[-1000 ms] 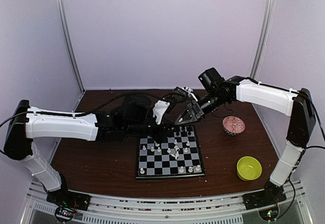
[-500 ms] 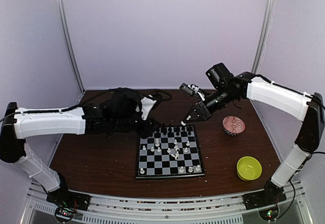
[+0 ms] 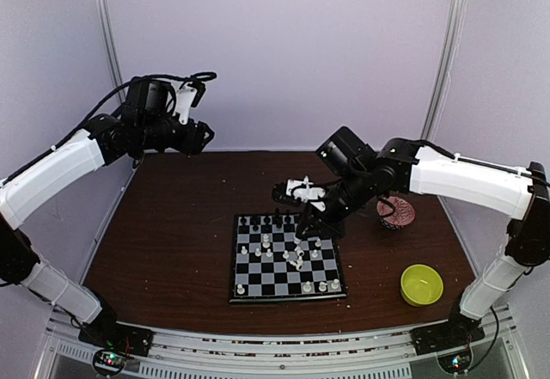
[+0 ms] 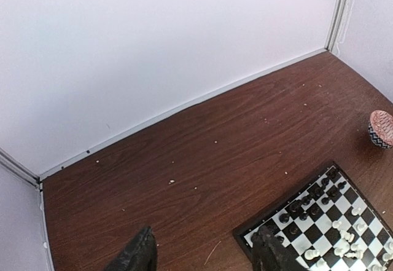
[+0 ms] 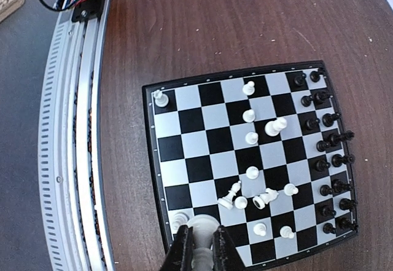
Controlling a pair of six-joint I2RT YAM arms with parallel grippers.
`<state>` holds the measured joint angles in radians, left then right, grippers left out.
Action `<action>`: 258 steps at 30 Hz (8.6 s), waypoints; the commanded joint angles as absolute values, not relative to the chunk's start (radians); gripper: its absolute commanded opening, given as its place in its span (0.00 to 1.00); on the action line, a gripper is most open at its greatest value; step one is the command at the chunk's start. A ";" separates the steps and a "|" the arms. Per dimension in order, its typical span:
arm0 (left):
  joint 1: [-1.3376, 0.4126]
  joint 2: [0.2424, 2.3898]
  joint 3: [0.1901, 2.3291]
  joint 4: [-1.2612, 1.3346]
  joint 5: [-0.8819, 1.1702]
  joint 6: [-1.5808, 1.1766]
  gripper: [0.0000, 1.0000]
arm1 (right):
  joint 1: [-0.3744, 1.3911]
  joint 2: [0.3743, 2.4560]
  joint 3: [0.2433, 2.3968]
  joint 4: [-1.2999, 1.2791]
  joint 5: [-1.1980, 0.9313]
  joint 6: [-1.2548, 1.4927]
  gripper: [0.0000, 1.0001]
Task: Set up the chess pieces on the board
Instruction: Place the queen at e1, then move the bishop to the chessboard.
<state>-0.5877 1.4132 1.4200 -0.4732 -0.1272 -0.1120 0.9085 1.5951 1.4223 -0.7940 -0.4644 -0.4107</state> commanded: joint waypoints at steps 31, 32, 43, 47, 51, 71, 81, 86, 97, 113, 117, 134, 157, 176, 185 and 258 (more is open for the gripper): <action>-0.463 1.290 1.248 -0.395 -0.152 -0.049 0.53 | 1.089 1.885 1.359 -0.766 -0.338 -0.508 0.09; -0.463 1.291 1.250 -0.396 -0.152 -0.050 0.53 | 1.089 1.889 1.359 -0.765 -0.335 -0.508 0.09; -0.463 1.294 1.252 -0.400 -0.133 -0.050 0.53 | 1.088 1.915 1.346 -0.737 -0.287 -0.502 0.11; -0.462 1.301 1.255 -0.402 -0.120 -0.051 0.53 | 1.089 1.914 1.337 -0.729 -0.276 -0.497 0.12; -0.462 1.304 1.256 -0.403 -0.118 -0.051 0.53 | 1.088 1.916 1.331 -0.724 -0.276 -0.497 0.13; -0.462 1.370 1.264 -0.411 -0.088 -0.041 0.53 | 1.019 1.771 1.379 -0.825 -0.402 -0.468 0.35; -0.614 1.491 1.367 -0.528 -0.027 -0.207 0.47 | 0.676 1.471 1.148 -0.741 -0.547 -0.405 0.36; -0.786 1.572 1.391 -0.565 -0.077 -0.338 0.45 | 0.527 1.322 0.992 -0.596 -0.595 -0.335 0.36; -1.063 1.825 1.518 -0.681 -0.164 -0.640 0.46 | 0.421 1.206 0.948 -0.540 -0.511 -0.381 0.36; -1.143 2.025 1.640 -0.727 -0.187 -0.835 0.61 | 0.418 1.126 0.932 -0.547 -0.512 -0.402 0.37; -1.147 2.077 1.676 -0.753 -0.180 -0.839 0.61 | 0.419 1.124 0.930 -0.552 -0.517 -0.408 0.37; -1.161 2.202 1.801 -0.853 -0.189 -0.811 0.60 | 0.419 1.138 0.937 -0.569 -0.535 -0.421 0.37; -1.160 2.182 1.718 -0.884 -0.205 -0.812 0.59 | 0.418 1.148 0.938 -0.580 -0.544 -0.428 0.37; -1.161 2.113 1.692 -0.830 -0.193 -0.777 0.58 | 0.419 1.157 0.939 -0.586 -0.548 -0.431 0.37; -1.157 2.143 1.688 -0.839 -0.176 -0.789 0.42 | 0.419 1.160 0.940 -0.589 -0.549 -0.434 0.37; -1.077 2.182 1.676 -0.828 -0.108 -0.734 0.34 | 0.420 1.197 0.950 -0.612 -0.549 -0.448 0.37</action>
<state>-1.0855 2.1509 1.6627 -0.8585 -0.1123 -0.7338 0.4252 1.1927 0.9253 -0.5991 -0.5430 -0.4423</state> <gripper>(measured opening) 0.335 0.368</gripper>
